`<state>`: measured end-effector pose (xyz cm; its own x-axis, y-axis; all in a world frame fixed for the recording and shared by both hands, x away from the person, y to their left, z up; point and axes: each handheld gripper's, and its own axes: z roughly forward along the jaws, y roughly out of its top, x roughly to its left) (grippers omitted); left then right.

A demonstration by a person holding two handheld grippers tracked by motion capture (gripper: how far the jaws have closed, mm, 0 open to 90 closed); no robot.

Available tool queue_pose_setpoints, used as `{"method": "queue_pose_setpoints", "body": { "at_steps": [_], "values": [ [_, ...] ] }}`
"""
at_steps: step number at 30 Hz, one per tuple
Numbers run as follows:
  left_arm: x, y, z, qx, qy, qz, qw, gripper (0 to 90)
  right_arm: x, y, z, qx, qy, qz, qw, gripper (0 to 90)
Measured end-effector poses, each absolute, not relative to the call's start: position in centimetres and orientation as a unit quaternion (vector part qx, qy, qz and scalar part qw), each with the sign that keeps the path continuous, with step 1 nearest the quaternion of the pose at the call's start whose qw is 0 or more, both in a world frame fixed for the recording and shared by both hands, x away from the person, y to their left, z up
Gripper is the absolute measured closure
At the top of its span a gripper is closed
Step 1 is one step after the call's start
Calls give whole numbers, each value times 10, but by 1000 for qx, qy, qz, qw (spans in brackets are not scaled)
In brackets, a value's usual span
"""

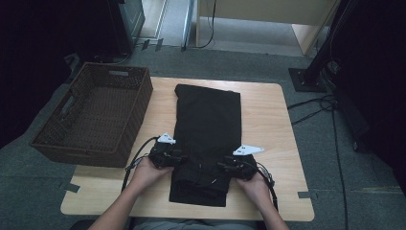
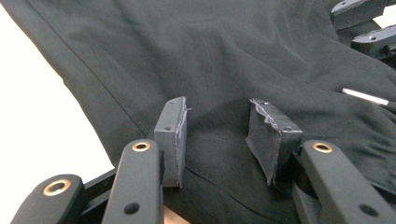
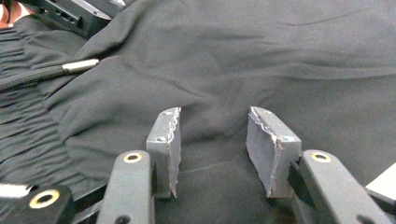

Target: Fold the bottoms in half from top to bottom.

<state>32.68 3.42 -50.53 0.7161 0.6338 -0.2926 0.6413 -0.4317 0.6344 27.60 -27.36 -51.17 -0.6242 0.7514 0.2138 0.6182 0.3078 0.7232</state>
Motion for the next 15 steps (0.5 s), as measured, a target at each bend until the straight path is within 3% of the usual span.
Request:
{"method": "queue_pose_setpoints", "body": {
  "at_steps": [8,15],
  "values": [
    [310,31,-504,844,382,-13,376,595,267,-273,-509,419,813,399,67,623],
    [329,32,-493,836,375,2,400,609,283,-274,-502,426,797,420,85,618]
  ]
}}
